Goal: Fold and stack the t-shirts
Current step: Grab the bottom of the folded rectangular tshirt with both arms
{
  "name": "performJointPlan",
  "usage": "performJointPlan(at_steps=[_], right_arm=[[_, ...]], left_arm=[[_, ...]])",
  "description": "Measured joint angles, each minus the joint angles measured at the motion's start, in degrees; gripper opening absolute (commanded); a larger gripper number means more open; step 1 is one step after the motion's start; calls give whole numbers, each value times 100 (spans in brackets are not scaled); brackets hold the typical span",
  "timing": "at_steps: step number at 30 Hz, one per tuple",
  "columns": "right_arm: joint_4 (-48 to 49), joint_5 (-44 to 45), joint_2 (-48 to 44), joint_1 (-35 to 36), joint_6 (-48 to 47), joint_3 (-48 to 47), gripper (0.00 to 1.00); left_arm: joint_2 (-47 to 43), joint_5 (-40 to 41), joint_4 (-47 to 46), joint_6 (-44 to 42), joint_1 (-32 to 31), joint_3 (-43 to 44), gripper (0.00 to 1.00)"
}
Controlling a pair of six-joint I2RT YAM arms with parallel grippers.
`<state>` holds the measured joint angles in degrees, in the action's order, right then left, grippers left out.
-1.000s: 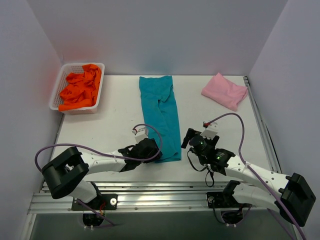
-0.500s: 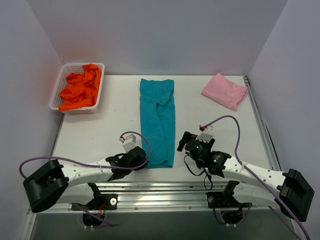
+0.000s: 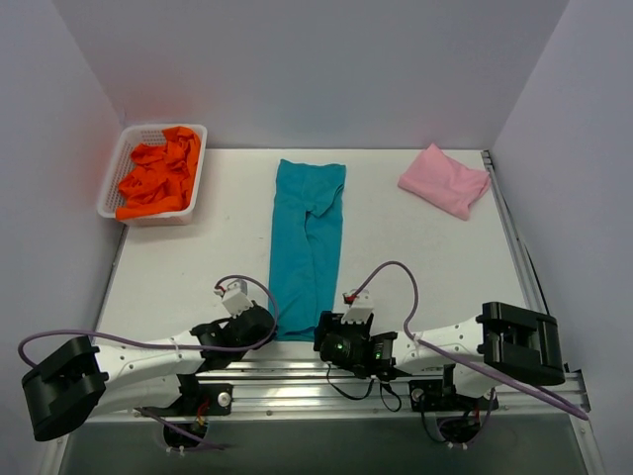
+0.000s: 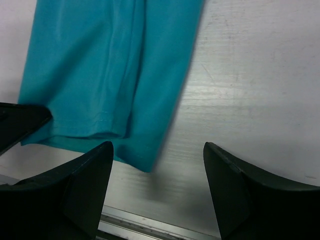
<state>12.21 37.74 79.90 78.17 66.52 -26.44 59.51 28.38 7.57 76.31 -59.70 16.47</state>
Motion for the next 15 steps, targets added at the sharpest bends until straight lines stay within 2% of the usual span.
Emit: performJointPlan(at_steps=[7, 8, 10, 11, 14, 15], right_arm=[[514, 227, 411, 144, 470, -81, 47], [538, 249, 439, 144, 518, -81, 40], [527, 245, 455, 144, 584, -79, 35], [507, 243, 466, 146, 616, -79, 26], [398, 260, 468, 149, 702, -79, 13], [328, 267, 468, 149, 728, -79, 11]], left_arm=[[450, -9, -356, 24, -22, 155, 2], [481, -11, -393, 26, -22, 157, 2], [525, -11, -466, 44, -22, 160, 2], [540, -11, -481, 48, -22, 164, 2], [551, -9, -483, 61, -22, 168, 2], [549, -9, -481, 63, -22, 168, 2]])
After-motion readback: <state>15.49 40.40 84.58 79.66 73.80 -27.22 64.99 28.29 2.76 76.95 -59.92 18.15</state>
